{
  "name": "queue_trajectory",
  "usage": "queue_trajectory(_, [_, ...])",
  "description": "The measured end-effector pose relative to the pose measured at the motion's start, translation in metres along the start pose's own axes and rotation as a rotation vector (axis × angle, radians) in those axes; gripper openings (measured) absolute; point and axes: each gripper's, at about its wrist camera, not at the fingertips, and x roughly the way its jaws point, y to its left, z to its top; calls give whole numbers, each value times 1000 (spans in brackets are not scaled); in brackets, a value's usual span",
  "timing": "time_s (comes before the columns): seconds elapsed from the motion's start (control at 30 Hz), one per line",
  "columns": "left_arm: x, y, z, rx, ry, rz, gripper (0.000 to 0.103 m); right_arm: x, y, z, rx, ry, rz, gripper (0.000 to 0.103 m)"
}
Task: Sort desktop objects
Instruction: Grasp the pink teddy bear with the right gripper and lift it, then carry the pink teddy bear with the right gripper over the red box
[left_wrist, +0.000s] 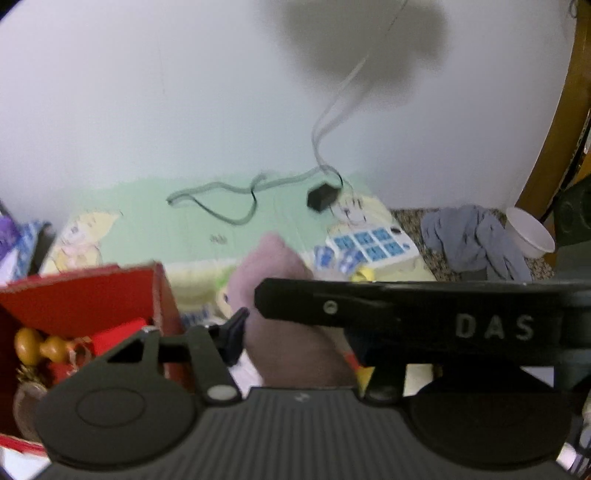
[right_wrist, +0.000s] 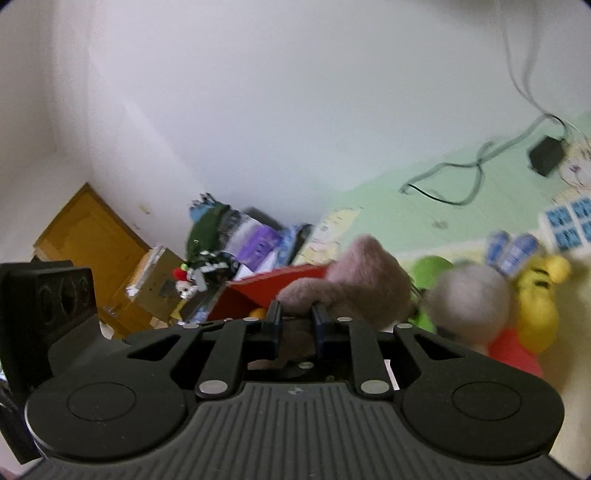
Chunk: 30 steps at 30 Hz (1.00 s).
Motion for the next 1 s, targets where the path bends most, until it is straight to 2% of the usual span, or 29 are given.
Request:
queue_trajectory(0.1, [-9, 21, 4, -20, -25, -8, 49, 8, 15, 3, -20, -18, 19, 13])
queue_trajectory(0.17, [-8, 41, 5, -48, -19, -32, 47, 18, 23, 3, -38, -28, 23, 5])
queue_trajectory(0.27, [-10, 67, 8, -82, -7, -110, 27, 38, 32, 2, -13, -21, 41, 1])
queue_trajectory(0.33, [-10, 80, 9, -62, -27, -100, 26, 50, 42, -1, 6, -28, 45, 2])
queue_trajectory(0.4, [-6, 92, 10, -57, -16, -84, 27, 64, 53, -2, -24, -35, 18, 1])
queue_trajectory(0.5, [-6, 113, 3, -53, 12, -133, 27, 78, 56, -4, -25, -33, -87, 1])
queue_trajectory(0.6, [-11, 122, -12, -38, 37, -194, 27, 63, 44, -17, 19, -56, -169, 14])
queue_trajectory(0.63, [-10, 121, -17, -29, 54, -230, 28, 47, 31, -33, 69, -73, -274, 28])
queue_trajectory(0.67, [-10, 117, -21, -16, 66, -250, 30, 47, 31, -33, 69, -73, -274, 32])
queue_trajectory(0.7, [-8, 113, -26, 1, 77, -264, 38, 41, 24, -41, 87, -71, -322, 33])
queue_trajectory(0.8, [0, 95, -38, 41, 112, -296, 48, 31, 0, -67, 120, -9, -432, 34])
queue_trajectory(0.83, [3, 90, -44, 56, 129, -314, 50, 30, -5, -74, 125, 17, -449, 36])
queue_trajectory(0.9, [11, 79, -55, 96, 155, -310, 70, 33, -14, -90, 125, 87, -453, 42])
queue_trajectory(0.97, [17, 70, -70, 131, 177, -275, 72, 39, -20, -102, 113, 112, -469, 56])
queue_trajectory(1.0, [17, 69, -80, 144, 197, -259, 72, 41, -25, -108, 115, 115, -464, 59])
